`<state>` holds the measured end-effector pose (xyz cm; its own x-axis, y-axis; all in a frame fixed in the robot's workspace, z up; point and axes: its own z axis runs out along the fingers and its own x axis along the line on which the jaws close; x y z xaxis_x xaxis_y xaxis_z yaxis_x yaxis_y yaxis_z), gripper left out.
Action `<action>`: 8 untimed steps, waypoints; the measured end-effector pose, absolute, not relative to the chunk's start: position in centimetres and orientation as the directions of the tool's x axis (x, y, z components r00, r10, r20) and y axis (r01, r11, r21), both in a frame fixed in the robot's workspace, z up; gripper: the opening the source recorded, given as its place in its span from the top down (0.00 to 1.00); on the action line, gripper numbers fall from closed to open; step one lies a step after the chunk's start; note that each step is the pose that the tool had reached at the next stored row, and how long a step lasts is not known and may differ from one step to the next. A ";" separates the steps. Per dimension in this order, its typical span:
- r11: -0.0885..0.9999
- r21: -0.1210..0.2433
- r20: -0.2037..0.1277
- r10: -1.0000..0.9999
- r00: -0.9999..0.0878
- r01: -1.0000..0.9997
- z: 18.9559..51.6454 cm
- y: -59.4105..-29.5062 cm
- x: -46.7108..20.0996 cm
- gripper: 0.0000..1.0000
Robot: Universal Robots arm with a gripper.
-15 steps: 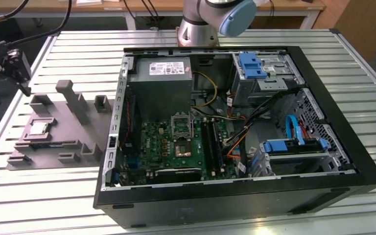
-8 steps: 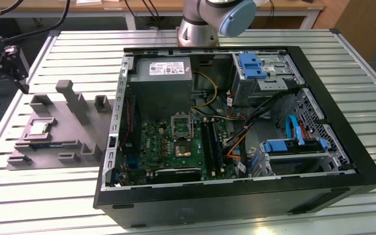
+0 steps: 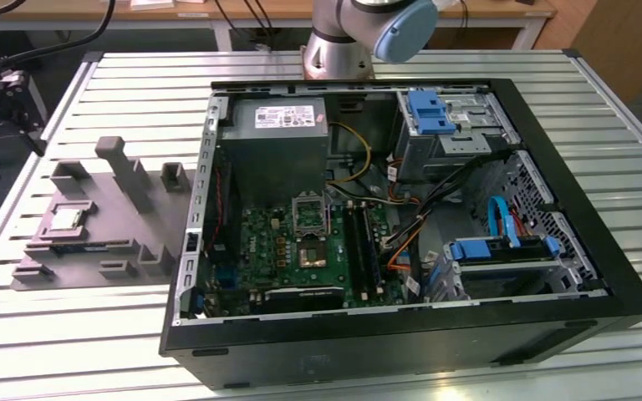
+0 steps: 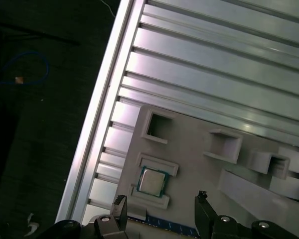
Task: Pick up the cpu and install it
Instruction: 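Pick up the cpu and move it towards the insertion slot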
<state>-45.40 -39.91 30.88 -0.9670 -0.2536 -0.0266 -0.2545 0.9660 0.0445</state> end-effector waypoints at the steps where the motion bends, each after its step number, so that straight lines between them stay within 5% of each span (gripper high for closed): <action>1: 0.966 0.045 -0.027 -0.254 -0.967 -0.255 31.0 -39.9 -45.4 0.35; 8: 0.966 0.045 -0.027 -0.254 -0.967 -0.255 31.7 -39.9 -45.4 0.35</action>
<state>-45.40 -39.91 31.74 -0.9670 -0.2535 -0.0266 -0.2545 0.9660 0.0445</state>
